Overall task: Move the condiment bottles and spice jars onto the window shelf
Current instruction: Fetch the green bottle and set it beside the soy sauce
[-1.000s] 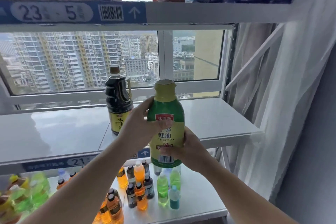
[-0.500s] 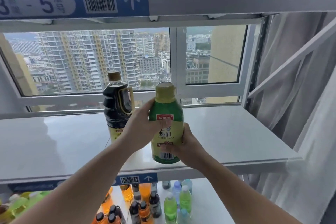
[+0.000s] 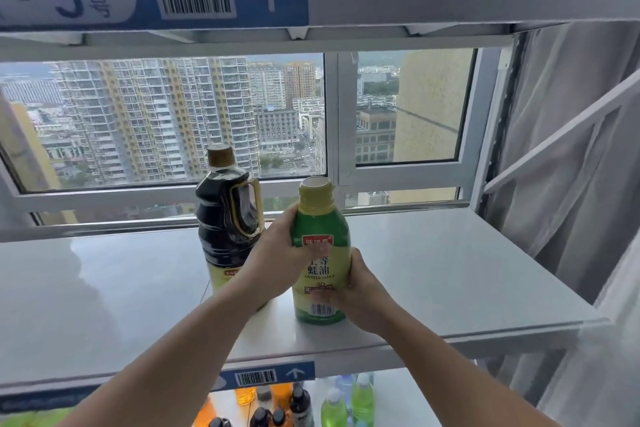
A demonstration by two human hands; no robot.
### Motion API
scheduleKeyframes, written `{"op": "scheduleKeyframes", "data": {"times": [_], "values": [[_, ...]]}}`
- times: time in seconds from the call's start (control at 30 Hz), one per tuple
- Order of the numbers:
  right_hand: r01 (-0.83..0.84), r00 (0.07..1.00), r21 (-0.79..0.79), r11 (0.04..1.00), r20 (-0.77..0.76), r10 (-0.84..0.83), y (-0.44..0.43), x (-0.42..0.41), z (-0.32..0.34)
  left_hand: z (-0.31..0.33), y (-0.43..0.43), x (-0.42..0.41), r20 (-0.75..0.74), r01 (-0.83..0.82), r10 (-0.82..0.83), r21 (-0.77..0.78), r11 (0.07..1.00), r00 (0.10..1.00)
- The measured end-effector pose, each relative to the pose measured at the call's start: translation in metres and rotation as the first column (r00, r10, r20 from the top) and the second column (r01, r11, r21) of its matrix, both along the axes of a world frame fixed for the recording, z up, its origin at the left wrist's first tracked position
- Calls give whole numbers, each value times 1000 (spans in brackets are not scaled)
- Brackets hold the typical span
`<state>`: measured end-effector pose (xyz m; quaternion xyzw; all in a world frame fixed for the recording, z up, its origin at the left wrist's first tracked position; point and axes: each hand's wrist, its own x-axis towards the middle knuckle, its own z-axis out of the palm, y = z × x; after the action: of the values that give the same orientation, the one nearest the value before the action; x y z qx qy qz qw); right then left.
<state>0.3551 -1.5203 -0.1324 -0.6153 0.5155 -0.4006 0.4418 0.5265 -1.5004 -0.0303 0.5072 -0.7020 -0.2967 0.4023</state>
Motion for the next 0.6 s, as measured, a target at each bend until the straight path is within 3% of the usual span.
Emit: {"op": "scheduleKeyframes", "data": {"times": [0.37,0.6], "values": [[-100,985,31,995,-138,103,-24,11,8,9,-16,7,-21,-50,52,113,992,998],[-86,989,22,996,-120,88,-29,16,6,8,-19,10,-29,-46,50,130,990,998]]}}
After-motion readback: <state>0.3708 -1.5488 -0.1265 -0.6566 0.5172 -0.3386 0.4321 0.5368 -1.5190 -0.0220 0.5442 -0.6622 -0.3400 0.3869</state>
